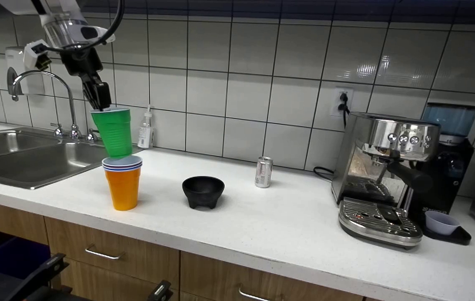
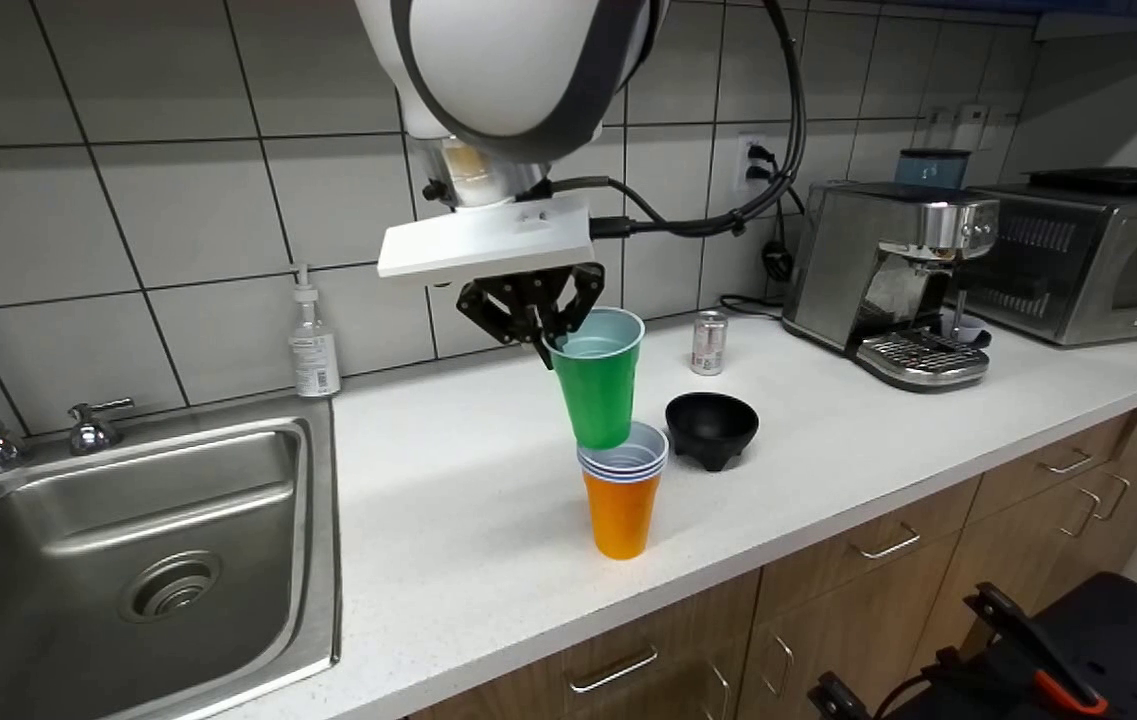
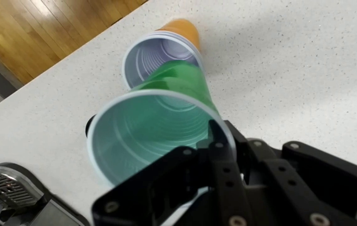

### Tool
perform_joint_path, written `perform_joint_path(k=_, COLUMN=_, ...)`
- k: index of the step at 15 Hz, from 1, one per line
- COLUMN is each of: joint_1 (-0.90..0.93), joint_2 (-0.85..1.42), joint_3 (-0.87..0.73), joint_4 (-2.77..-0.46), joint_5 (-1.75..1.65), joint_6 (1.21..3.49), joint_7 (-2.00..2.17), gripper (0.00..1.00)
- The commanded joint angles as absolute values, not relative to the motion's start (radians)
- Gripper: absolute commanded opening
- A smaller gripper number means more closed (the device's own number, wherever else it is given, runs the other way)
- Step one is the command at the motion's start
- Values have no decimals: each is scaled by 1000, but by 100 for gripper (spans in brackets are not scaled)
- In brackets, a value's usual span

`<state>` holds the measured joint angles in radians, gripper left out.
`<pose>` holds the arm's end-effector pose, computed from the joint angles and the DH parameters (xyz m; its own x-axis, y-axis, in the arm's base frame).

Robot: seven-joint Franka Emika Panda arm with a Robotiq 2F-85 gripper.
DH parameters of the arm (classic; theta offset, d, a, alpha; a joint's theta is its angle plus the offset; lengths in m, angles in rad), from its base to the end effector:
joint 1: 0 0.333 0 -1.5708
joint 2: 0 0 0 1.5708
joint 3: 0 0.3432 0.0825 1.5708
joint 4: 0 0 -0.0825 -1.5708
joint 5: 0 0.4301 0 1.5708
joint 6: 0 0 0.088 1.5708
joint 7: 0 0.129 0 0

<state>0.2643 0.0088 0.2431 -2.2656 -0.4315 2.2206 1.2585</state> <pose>0.4914 0.2495 0.3301 0.8660 -0.4193 0.2724 -0.4753 -0.8595 0.1881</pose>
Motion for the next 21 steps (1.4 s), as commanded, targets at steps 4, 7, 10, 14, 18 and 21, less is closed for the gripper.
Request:
perform_joint_path(k=4, joint_1=254, joint_2=-9, joint_3=235, joint_4=-2290, joint_5=-399, joint_6=2201, joint_7=1284, gripper=1)
perform_joint_path(k=7, joint_1=252, joint_2=-7, joint_3=232, joint_4=-2297, joint_5=-394, joint_6=2204, joint_7=1288, gripper=1)
perform_joint_path(k=10, joint_1=251, joint_2=-9, joint_3=228, joint_4=-2306, joint_5=-390, joint_6=2204, joint_7=1289, gripper=1)
perform_joint_path(k=14, joint_1=253, joint_2=-12, joint_3=228, joint_4=-2314, joint_5=-394, joint_6=2198, joint_7=1296, gripper=44)
perform_joint_path(k=18, joint_1=253, joint_2=-17, joint_3=229, joint_4=-2317, joint_5=-396, joint_6=2194, joint_7=1307, gripper=74)
perform_joint_path(k=21, joint_1=254, joint_2=-21, joint_3=230, joint_4=-2319, joint_5=-397, joint_6=2197, joint_7=1315, gripper=98)
